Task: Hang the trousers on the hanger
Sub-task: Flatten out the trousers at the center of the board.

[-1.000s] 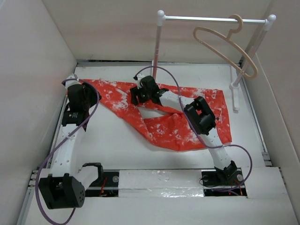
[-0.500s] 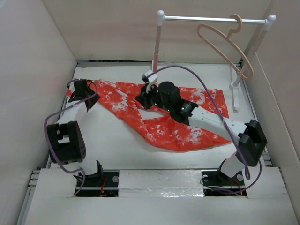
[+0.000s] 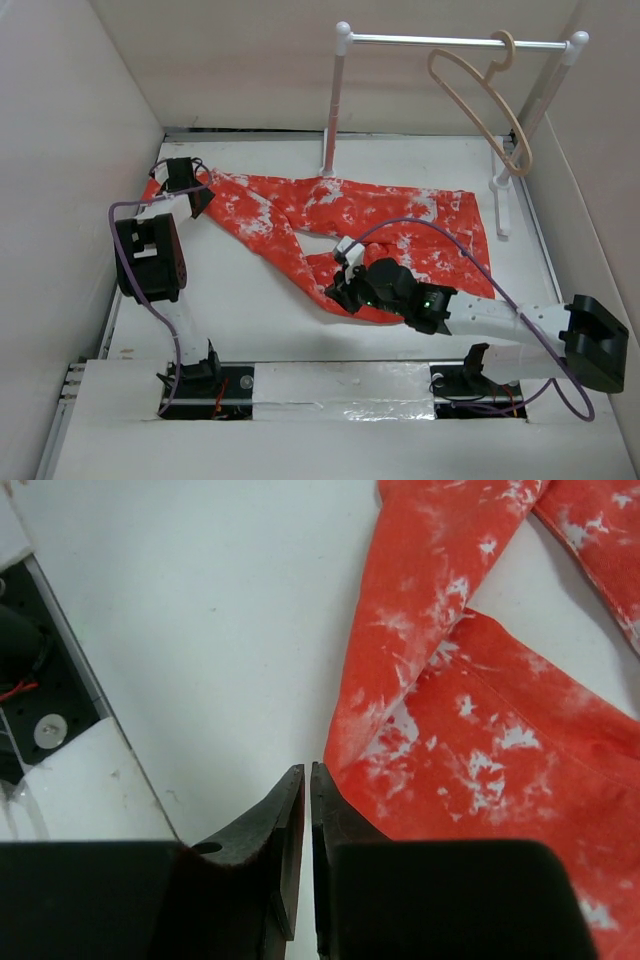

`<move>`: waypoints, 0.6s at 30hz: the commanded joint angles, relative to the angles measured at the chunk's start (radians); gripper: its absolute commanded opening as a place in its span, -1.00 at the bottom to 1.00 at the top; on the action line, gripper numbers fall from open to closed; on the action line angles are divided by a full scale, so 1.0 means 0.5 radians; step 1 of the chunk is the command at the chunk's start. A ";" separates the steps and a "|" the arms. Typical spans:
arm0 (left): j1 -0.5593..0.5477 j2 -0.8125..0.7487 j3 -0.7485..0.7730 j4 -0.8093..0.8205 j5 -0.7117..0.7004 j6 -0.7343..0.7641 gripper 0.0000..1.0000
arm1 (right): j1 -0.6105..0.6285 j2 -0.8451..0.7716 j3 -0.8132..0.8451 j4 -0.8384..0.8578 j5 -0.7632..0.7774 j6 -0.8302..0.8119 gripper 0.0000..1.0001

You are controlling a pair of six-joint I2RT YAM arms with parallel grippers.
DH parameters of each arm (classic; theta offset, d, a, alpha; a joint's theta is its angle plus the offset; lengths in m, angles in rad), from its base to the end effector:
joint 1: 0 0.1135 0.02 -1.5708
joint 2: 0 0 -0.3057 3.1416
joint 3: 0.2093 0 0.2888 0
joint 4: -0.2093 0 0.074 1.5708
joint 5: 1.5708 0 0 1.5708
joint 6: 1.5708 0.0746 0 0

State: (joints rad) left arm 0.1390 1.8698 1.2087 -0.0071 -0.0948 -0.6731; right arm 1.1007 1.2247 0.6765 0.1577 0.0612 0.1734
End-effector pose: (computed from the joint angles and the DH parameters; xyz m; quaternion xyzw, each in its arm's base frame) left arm 0.4806 0.0744 0.1877 -0.3740 0.8176 -0.0738 0.4315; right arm 0.1517 0.2885 0.2486 -0.3562 0.7504 0.3104 0.4622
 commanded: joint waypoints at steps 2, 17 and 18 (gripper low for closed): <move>0.001 0.061 0.166 0.060 -0.028 -0.019 -0.31 | 0.038 -0.179 -0.077 0.120 0.129 0.083 -0.72; 0.019 0.200 0.313 -0.087 -0.169 0.055 -0.20 | 0.001 -0.256 -0.199 0.047 0.209 0.104 -0.67; 0.019 0.206 0.316 -0.093 -0.169 0.061 -0.20 | 0.001 -0.265 -0.206 0.050 0.215 0.104 -0.67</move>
State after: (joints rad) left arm 0.1398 1.9766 1.3224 -0.0280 -0.1448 -0.6666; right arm 1.1065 1.1130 0.5800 0.1562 0.1413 0.2150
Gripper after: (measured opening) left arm 0.394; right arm 0.166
